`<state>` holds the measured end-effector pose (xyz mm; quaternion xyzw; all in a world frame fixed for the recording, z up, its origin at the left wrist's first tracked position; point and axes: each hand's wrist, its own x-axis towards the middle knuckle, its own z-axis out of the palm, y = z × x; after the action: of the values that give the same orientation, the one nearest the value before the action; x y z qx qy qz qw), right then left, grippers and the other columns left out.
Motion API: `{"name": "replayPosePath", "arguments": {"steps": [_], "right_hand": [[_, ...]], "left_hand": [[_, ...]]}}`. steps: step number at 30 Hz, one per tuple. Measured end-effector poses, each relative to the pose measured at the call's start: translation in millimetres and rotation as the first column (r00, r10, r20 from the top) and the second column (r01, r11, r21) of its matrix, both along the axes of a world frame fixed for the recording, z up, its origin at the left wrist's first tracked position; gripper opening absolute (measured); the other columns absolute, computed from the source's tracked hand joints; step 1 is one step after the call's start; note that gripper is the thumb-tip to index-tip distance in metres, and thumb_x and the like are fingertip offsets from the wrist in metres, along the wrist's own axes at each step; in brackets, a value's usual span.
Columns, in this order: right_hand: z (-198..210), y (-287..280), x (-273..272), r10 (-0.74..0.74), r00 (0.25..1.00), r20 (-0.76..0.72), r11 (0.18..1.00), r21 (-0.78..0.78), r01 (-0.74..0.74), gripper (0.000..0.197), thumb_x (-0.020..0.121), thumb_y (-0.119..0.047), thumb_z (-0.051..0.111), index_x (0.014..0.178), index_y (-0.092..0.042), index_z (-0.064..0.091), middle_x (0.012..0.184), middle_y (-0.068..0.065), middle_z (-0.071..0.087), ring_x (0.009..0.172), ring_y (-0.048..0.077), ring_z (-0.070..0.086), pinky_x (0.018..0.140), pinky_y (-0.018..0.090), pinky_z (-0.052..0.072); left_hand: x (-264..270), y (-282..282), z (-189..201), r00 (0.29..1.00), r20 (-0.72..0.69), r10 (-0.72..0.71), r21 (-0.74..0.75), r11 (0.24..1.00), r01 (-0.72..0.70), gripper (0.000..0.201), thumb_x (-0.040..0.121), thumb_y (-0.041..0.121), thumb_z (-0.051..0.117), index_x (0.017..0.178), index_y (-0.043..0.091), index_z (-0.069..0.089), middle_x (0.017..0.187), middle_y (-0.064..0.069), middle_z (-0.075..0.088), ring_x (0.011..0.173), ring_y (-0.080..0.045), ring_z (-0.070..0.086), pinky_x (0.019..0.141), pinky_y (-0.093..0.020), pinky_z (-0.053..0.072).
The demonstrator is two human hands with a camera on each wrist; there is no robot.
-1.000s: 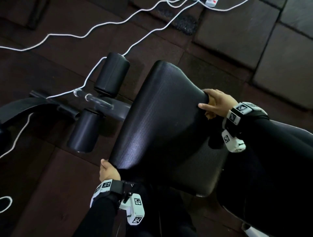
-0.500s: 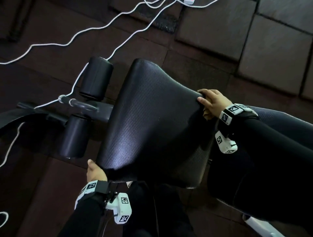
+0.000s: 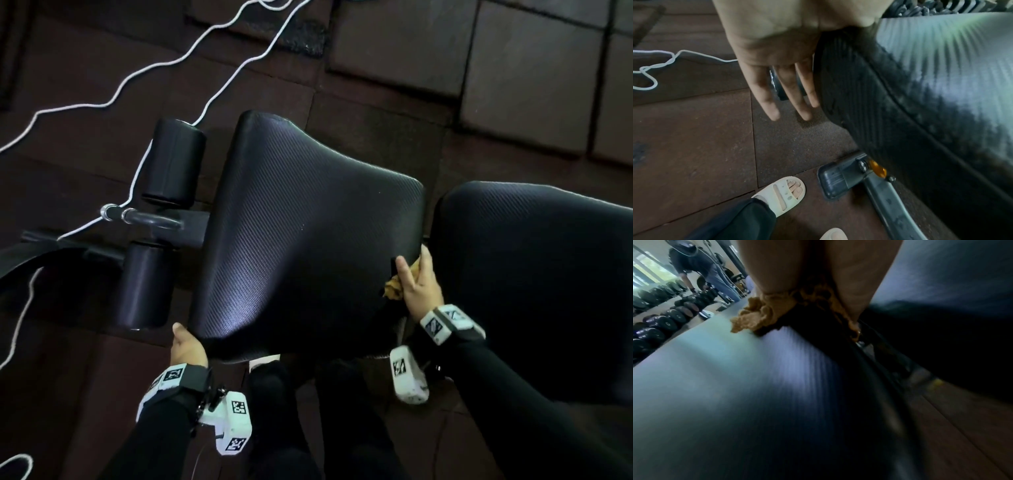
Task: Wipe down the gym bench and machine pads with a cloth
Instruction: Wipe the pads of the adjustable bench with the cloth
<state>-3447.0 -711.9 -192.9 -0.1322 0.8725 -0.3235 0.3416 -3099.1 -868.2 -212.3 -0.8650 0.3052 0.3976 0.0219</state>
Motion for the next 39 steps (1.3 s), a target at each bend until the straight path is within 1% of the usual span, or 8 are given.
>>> {"name": "replayPosePath", "arguments": {"steps": [3, 8, 19, 22, 25, 29, 36, 39], "right_hand": [[5, 22, 32, -0.049, 0.998, 0.042, 0.999, -0.013, 0.05, 0.067, 0.089, -0.051, 0.044, 0.146, -0.021, 0.027, 0.143, 0.005, 0.042, 0.13, 0.017, 0.04, 0.103, 0.019, 0.029], [1, -12, 2, -0.138, 0.99, 0.031, 0.985, 0.111, 0.134, 0.062, 0.093, -0.052, 0.042, 0.145, -0.02, 0.032, 0.138, 0.015, 0.049, 0.126, 0.03, 0.047, 0.107, 0.036, 0.035], [12, 28, 69, -0.243, 0.969, -0.042, 0.965, 0.092, 0.246, 0.051, 0.098, -0.049, 0.029, 0.144, -0.028, 0.032, 0.145, 0.002, 0.042, 0.131, 0.022, 0.041, 0.097, 0.023, 0.025], [11, 44, 99, -0.352, 0.936, -0.026, 0.93, 0.104, 0.352, 0.044, 0.102, -0.036, 0.03, 0.144, -0.024, 0.034, 0.146, 0.008, 0.038, 0.131, 0.024, 0.038, 0.099, 0.023, 0.024], [11, 45, 116, -0.469, 0.883, 0.005, 0.882, 0.051, 0.468, 0.045, 0.102, -0.024, 0.031, 0.146, -0.019, 0.03, 0.148, 0.011, 0.034, 0.134, 0.025, 0.033, 0.107, 0.026, 0.022], [12, 43, 126, -0.566, 0.824, 0.024, 0.821, 0.098, 0.562, 0.054, 0.099, -0.028, 0.038, 0.15, -0.02, 0.019, 0.153, 0.008, 0.028, 0.136, 0.027, 0.032, 0.109, 0.033, 0.023], [21, 33, 172, -0.613, 0.785, 0.091, 0.788, 0.15, 0.597, 0.067, 0.098, -0.034, 0.042, 0.151, -0.019, 0.003, 0.144, 0.019, 0.04, 0.125, 0.037, 0.044, 0.097, 0.033, 0.034], [24, 22, 203, -0.562, 0.812, 0.156, 0.825, 0.18, 0.536, 0.078, 0.097, -0.036, 0.045, 0.15, -0.012, -0.007, 0.138, 0.023, 0.046, 0.121, 0.039, 0.047, 0.086, 0.019, 0.04]], "left_hand": [[1, -1, 0, 0.999, -0.007, -0.036, 0.022, 0.999, 0.036, 0.068, 0.102, 0.046, 0.015, 0.137, -0.007, 0.04, 0.141, -0.03, 0.04, 0.131, -0.045, 0.036, 0.111, -0.043, 0.023], [4, -4, 2, 0.995, -0.043, -0.087, 0.047, 0.995, 0.089, 0.068, 0.102, 0.046, 0.015, 0.137, -0.007, 0.04, 0.141, -0.03, 0.041, 0.131, -0.044, 0.037, 0.111, -0.042, 0.025], [20, -11, 0, 0.956, -0.257, -0.14, 0.139, 0.974, 0.18, 0.071, 0.095, 0.062, 0.014, 0.145, 0.015, 0.035, 0.143, -0.014, 0.044, 0.124, -0.037, 0.049, 0.102, -0.055, 0.04], [22, -17, 5, 0.933, -0.303, -0.193, 0.118, 0.964, 0.237, 0.06, 0.098, 0.055, 0.02, 0.143, 0.017, 0.037, 0.14, -0.013, 0.045, 0.121, -0.039, 0.049, 0.095, -0.054, 0.047], [26, -23, 6, 0.897, -0.333, -0.292, 0.029, 0.947, 0.32, 0.051, 0.1, 0.044, 0.03, 0.133, 0.008, 0.048, 0.131, -0.019, 0.051, 0.119, -0.037, 0.05, 0.101, -0.049, 0.042], [34, -28, 1, 0.874, -0.365, -0.319, -0.12, 0.948, 0.296, 0.031, 0.098, 0.023, 0.049, 0.125, 0.008, 0.055, 0.125, -0.015, 0.057, 0.113, -0.031, 0.053, 0.1, -0.037, 0.041], [39, -25, -1, 0.823, -0.37, -0.431, -0.192, 0.902, 0.386, 0.033, 0.098, 0.022, 0.049, 0.128, 0.006, 0.05, 0.129, -0.017, 0.055, 0.122, -0.033, 0.05, 0.107, -0.05, 0.037], [39, -27, 0, 0.798, -0.314, -0.514, -0.222, 0.857, 0.465, 0.034, 0.098, 0.021, 0.049, 0.126, 0.003, 0.052, 0.125, -0.018, 0.058, 0.117, -0.033, 0.053, 0.104, -0.042, 0.04]]}}
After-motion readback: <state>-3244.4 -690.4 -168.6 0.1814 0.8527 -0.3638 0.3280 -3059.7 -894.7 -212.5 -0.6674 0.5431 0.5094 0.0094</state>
